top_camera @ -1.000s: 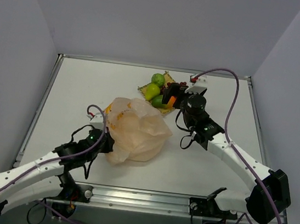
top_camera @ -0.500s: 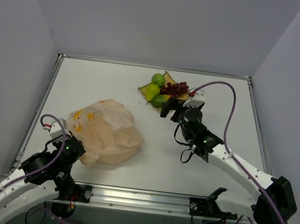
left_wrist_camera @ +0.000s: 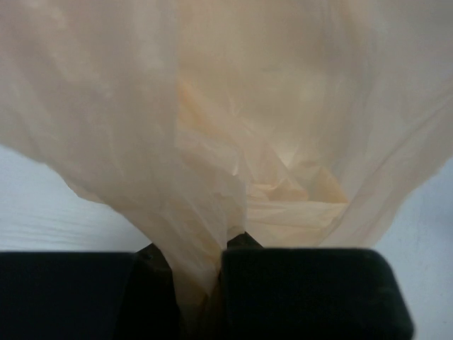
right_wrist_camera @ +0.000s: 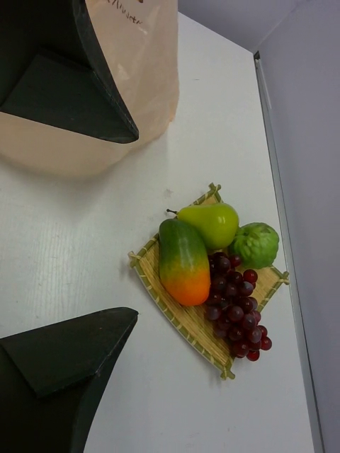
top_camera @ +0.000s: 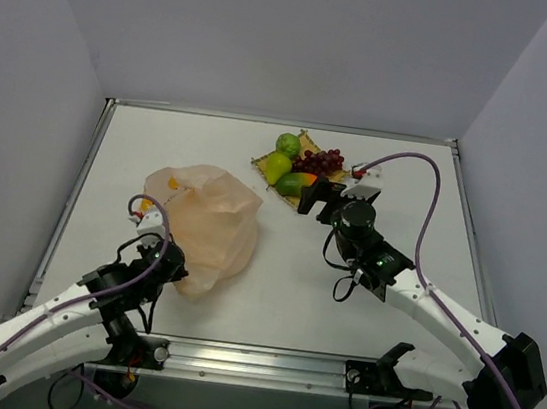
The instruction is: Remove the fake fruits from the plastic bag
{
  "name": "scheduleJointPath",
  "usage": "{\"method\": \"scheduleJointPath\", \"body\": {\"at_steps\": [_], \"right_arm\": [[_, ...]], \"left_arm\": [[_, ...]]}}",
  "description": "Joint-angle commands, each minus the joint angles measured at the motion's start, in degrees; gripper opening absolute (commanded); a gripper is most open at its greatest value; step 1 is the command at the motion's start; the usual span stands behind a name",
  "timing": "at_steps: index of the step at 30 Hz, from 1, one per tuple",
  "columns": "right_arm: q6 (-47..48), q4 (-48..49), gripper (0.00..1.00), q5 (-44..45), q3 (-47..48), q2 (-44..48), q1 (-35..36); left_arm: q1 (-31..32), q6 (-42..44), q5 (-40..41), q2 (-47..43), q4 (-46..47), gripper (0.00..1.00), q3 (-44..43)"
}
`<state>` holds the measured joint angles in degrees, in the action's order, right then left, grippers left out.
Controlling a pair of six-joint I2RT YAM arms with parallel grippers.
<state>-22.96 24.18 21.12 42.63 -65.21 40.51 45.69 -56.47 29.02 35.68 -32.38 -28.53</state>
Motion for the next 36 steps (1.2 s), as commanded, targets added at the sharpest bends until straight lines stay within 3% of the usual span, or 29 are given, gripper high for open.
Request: {"method": "scheduleJointPath", "body": {"at_steps": [1,2,6,7,9,17,22,30,36], "right_arm": [[-0.6,-0.1,0.96,2.6,0.2,2.2,0.2],[-0.5,-0.2,0.96,2.7,0.3,2.1,0.1],[-0.7,-1.8,1.00,2.0,1.6,0.8,0.2],[-0.9,-2.3,1.00,2.0,1.8,0.8,0.2],[-1.2,-2.6,1.00,2.3,2.3,1.4,0.2],[-0.9,-7.0,1.00,3.6,3.2,6.4,0.2],[0.0,-10.1,1.00,7.7,2.1,13.0,0.2],[0.2,-16.4,1.00,21.1,-2.0,31.1,0.2],[-5.0,-18.7,1.00,23.0,-5.6,32.3,0.2]], "left_arm": [[0.2,4.1,-8.2,5.4,13.2,0.03,0.6],[0.3,4.3,-8.7,6.2,15.0,0.04,0.6],[0.3,5.5,-4.4,4.7,11.2,0.44,-2.0],[0.3,6.9,-3.5,3.4,10.2,0.71,-2.6],[0.2,8.3,-0.9,0.2,6.9,0.94,-5.3],[0.1,14.3,7.8,-2.7,-8.1,0.94,-19.0],[0.1,19.2,11.6,-4.4,-12.4,0.94,-25.6],[0.1,30.1,14.6,-7.9,-10.8,0.94,-34.7],[0.2,33.2,13.9,-10.3,-6.6,0.94,-31.9]]}}
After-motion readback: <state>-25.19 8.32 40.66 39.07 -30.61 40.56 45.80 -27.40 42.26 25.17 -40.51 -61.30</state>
